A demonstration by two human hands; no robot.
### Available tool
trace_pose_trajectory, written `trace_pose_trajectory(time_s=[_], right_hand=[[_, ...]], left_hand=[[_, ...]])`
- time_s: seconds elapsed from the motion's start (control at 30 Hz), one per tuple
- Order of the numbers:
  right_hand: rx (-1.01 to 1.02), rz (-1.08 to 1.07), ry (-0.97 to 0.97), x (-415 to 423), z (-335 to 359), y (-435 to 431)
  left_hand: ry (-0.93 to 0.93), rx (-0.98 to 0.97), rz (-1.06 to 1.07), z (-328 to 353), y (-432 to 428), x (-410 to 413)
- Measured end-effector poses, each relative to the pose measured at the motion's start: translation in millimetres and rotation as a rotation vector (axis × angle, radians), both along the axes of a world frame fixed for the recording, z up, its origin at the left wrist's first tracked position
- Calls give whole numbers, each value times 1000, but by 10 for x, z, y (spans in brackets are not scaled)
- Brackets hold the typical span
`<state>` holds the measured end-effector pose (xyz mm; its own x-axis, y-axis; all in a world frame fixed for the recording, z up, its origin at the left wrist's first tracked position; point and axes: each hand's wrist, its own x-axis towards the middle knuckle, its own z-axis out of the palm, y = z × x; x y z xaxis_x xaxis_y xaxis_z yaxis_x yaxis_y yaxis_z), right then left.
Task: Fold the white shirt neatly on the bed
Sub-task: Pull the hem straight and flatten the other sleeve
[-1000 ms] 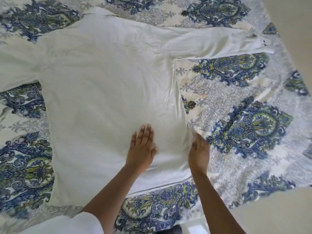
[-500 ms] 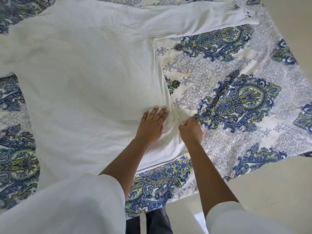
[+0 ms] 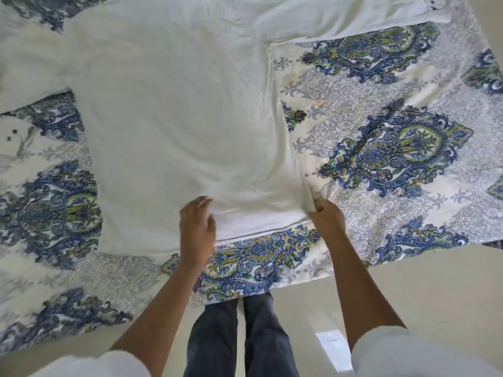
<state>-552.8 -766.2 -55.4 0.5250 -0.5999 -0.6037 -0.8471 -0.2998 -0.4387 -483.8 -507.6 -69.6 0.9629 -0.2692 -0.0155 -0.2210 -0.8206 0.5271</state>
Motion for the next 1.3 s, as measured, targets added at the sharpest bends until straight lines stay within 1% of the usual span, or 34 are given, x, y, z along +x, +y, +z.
trace_pose_trajectory(time_s=[0.03,0.07,0.1,0.13,0.17,0.2,0.23,0.27,0.3,0.33,0.4,0.5,0.6,0.7,0.8,0.9,1.0,1.03,1.07,1.13,1.17,1.2,1.23,1.3], right_hand=[[32,-124,-36,-57,-28,30],[122,-286,-87,-113,-49,78],[269,-466,-152,-165,-57,157],[433,-633,-209,-210,-73,255],[590,-772,-257,-253,-90,350],[724,-865,-290,-276,-93,468],[824,-911,-313,-290,-100,573],[899,-919,-333,-287,-109,660],[952,-905,-339,-273,-118,733],[983,-880,-331,-257,-120,781],[1026,-830,-289,-227,-136,882],[1111,-703,-272,-169,-111,1011],[1165,-652,-237,-85,-111,1179],[1133,-678,-179,25,-146,1369],[1077,-646,-151,127,-162,1521],[1054,-630,-191,184,-142,1597],[1021,-576,-209,259,-29,1596],[1023,-579,-241,292,29,1581],[1064,-598,-298,336,93,1562],[1228,-664,-456,430,220,1533],[1276,-693,-506,473,251,1525],[1263,-701,-517,505,245,1520],[1178,-666,-485,528,245,1524],[838,-495,-300,520,245,1554]], left_hand=[[27,-25,219,55,171,-75],[79,-77,455,58,355,-157],[155,-156,712,68,501,-209],[237,-275,975,58,632,-243],[313,-445,1210,59,708,-256],[427,-673,1361,67,770,-269],[557,-867,1444,75,782,-279],[643,-1009,1470,65,811,-301],[681,-1116,1476,73,838,-321],[742,-1171,1452,100,841,-330],[873,-1230,1337,148,881,-377],[993,-1165,1161,166,897,-413],[1072,-1102,1065,153,801,-373],[1131,-1062,1047,118,664,-318],[1179,-1116,1022,100,519,-317],[1180,-1117,1006,102,416,-304],[1179,-1008,989,80,403,-251],[1180,-975,965,70,412,-237],[1178,-952,940,62,419,-228],[1169,-927,909,61,427,-227],[1165,-919,899,63,429,-231],[1167,-911,890,67,431,-240],[1168,-904,886,73,434,-254],[1171,-904,884,76,435,-285]])
